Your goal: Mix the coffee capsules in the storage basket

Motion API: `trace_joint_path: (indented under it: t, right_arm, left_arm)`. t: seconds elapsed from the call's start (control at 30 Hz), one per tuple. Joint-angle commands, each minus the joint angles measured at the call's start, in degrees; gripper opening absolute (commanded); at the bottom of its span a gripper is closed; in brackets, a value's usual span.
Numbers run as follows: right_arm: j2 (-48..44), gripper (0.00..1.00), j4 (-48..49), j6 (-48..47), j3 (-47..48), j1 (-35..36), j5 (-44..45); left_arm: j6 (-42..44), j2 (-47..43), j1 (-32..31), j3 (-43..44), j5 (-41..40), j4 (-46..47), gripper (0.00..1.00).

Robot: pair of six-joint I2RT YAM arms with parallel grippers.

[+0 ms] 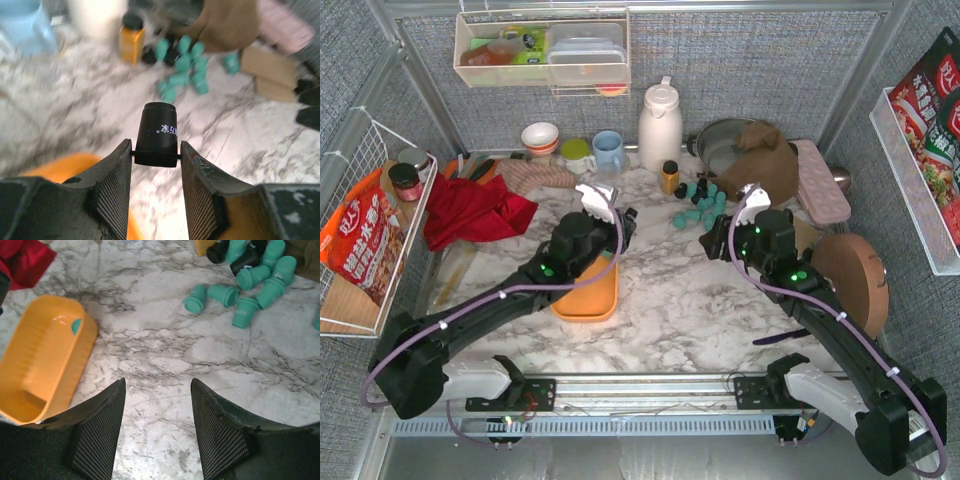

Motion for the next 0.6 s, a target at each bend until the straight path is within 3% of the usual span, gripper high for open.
trace_joint_path:
  t: [0.0,0.23,0.57]
  right_arm:
    - [0.3,0.59,-1.7,-3.1,-0.3,0.0,3.0]
    - [-0.7,0.59,-2.1,-2.3,-1.4,0.0,1.5]
    - [-2.2,0.59,-3.1,-1.9,-1.2,0.0,-0.1]
  left_arm:
    - [-9.1,0.9,1.0,9.5,-6.5,-41.0,0.37]
    - [-12.7,7.8,6.1,25.2,-4.2,-62.9,0.38]
    - [-9.0,19.7,13.6,35.2,6.3,-80.2,0.4]
